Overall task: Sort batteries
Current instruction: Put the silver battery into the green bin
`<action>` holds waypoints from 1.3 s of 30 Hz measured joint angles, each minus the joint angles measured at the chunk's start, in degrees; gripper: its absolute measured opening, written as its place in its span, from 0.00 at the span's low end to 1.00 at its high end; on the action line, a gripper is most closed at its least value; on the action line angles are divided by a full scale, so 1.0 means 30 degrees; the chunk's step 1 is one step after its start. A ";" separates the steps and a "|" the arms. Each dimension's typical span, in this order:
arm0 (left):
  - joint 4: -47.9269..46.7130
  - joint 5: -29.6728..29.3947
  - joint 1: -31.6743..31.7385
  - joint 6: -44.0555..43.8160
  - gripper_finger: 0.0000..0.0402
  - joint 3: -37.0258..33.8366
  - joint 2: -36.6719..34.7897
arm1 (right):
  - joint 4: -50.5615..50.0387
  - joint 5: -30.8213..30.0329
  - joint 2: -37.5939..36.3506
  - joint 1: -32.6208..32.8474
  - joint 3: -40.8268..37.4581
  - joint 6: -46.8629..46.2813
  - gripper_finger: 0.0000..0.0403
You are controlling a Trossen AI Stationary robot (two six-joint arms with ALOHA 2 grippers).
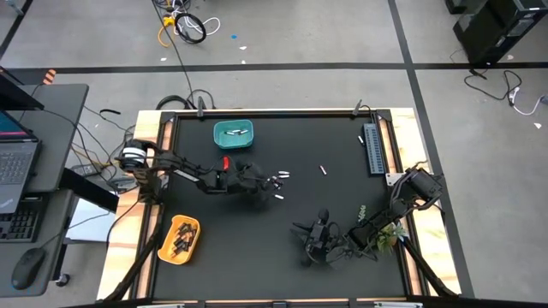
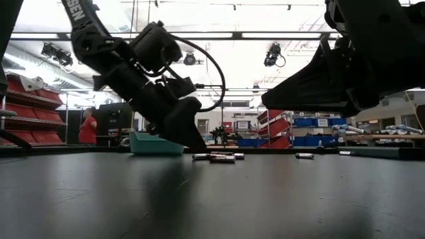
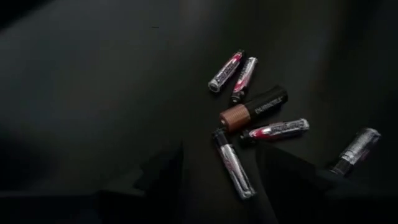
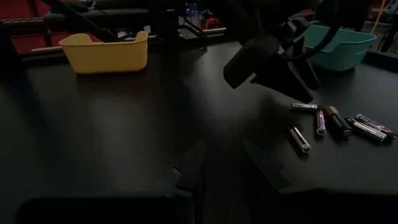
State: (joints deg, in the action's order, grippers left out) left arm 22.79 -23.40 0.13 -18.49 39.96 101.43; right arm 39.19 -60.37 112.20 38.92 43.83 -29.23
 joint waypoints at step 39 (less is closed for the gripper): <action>0.5002 -0.2641 -0.1301 -0.0405 0.10 -0.0568 0.4019 | 0.0056 -0.1077 0.0000 0.0405 -0.0007 0.0893 0.21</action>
State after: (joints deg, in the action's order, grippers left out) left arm 37.79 -31.32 -3.77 -19.70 38.26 113.48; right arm 39.35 -63.60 112.20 40.13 43.81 -26.55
